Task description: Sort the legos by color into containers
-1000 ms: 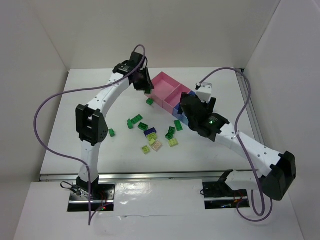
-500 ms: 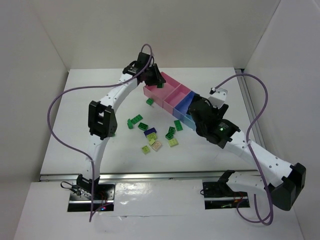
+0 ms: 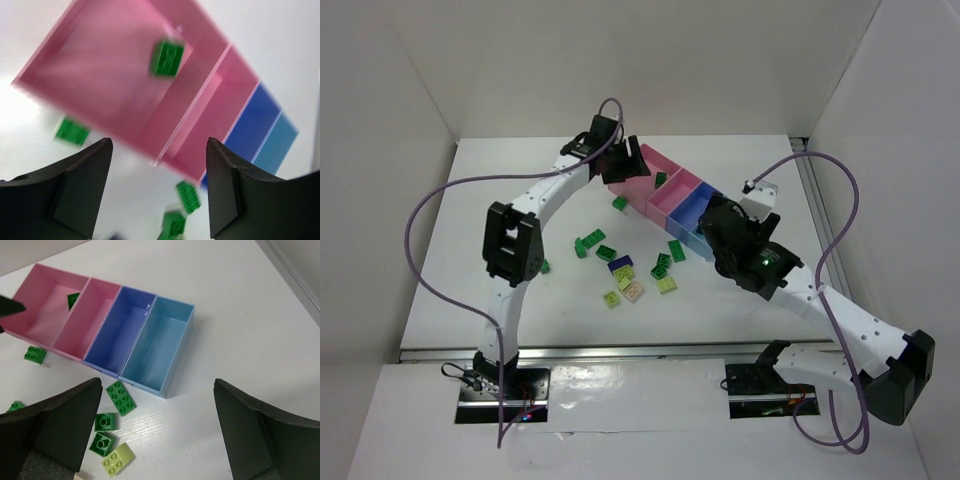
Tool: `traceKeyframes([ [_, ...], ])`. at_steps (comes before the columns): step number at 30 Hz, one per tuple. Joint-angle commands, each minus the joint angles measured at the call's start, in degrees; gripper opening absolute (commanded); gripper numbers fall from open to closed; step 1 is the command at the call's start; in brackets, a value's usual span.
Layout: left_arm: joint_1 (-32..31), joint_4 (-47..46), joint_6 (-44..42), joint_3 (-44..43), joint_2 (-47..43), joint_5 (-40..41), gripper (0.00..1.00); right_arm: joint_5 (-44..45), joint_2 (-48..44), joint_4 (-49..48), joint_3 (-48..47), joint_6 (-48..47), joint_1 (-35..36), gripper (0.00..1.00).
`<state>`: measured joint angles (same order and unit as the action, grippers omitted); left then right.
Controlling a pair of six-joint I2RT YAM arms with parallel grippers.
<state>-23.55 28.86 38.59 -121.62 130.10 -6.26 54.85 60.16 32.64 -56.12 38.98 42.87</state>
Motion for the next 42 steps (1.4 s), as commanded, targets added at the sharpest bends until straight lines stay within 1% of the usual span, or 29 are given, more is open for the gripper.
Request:
traceKeyframes([
  [1,-0.5,-1.1,-5.4,11.7,-13.9,5.6,0.77,1.8,-0.5,0.1,0.4,0.3,-0.2,1.0],
  [2,-0.5,-1.1,-6.2,14.8,-16.3,9.3,0.77,2.4,-0.5,0.1,0.4,-0.2,-0.2,1.0],
  [4,-1.1,-1.1,-6.9,20.6,-20.9,12.7,0.77,1.8,0.0,-0.5,0.4,-0.9,-0.2,1.0],
  [5,-1.1,-1.1,-6.9,26.0,-24.9,14.4,0.77,1.8,0.0,-0.5,1.0,-0.9,-0.2,1.0],
  [7,-1.1,0.4,-6.3,30.4,-28.0,16.4,0.77,1.1,0.0,-1.7,1.0,-0.9,-0.7,1.0],
  [8,-1.1,0.9,-6.3,34.3,-29.4,16.9,0.77,0.5,0.0,-1.7,1.5,-0.9,-0.7,1.0],
  [10,-1.1,3.3,-4.1,37.8,-32.4,19.0,0.77,0.0,0.7,-1.7,1.5,-0.9,-0.7,1.0],
  [11,-1.1,4.3,-2.7,40.7,-33.1,20.0,0.77,0.0,0.7,-2.3,2.1,-0.9,-0.7,1.0],
  [15,-1.1,5.9,0.9,47.1,-33.9,22.1,0.77,-1.3,1.8,-2.8,2.1,-0.9,-0.7,1.0],
  [16,-1.1,6.6,1.7,47.8,-33.9,23.9,0.78,-1.9,2.3,-3.4,2.1,-1.4,-0.7,1.0],
  [19,-1.1,7.2,4.6,50.1,-33.2,25.2,0.78,-2.7,3.4,-3.4,1.4,-2.0,-0.7,1.0],
  [23,-1.1,5.7,4.6,51.8,-31.5,26.9,0.77,-2.2,3.4,-2.8,0.9,-2.6,-0.7,1.0],
  [26,-0.6,4.9,4.6,51.8,-28.7,25.7,0.71,-2.2,3.4,-3.3,0.9,-3.3,-0.7,1.0],
  [28,0.1,4.3,4.6,51.8,-27.5,24.2,0.7,-2.7,3.9,-3.3,0.4,-3.8,-0.7,1.0],
  [32,0.8,2.8,4.6,51.8,-26.7,22.9,0.59,-2.7,3.9,-2.7,-0.1,-3.8,-0.7,1.0],
  [33,0.8,2.1,4.6,51.8,-26.1,22.9,0.53,-2.7,3.9,-2.7,-0.1,-3.8,-0.7,1.0],
  [36,0.8,2.1,4.0,50.6,-24.3,22.9,0.47,-2.2,3.9,-2.7,-0.1,-3.8,-0.7,1.0],
  [37,1.4,2.9,4.0,50.1,-24.3,22.9,0.41,-2.2,3.9,-3.2,-0.1,-3.8,-0.7,1.0],
  [38,1.4,3.6,4.0,50.1,-23.8,22.9,0.39,-2.2,4.4,-3.2,-0.1,-3.8,-0.7,1.0],
  [40,1.4,3.6,4.0,49.6,-24.5,23.5,0.33,-2.7,4.4,-3.2,-0.1,-3.8,-0.7,1.0],
  [41,1.4,4.1,4.0,49.6,-24.5,23.5,0.27,-2.7,5.0,-3.2,-0.1,-3.8,-0.7,1.0],
  [42,1.4,4.9,3.3,48.8,-25.4,23.5,0.23,-2.7,5.0,-3.2,-0.1,-3.8,-0.7,1.0],
])
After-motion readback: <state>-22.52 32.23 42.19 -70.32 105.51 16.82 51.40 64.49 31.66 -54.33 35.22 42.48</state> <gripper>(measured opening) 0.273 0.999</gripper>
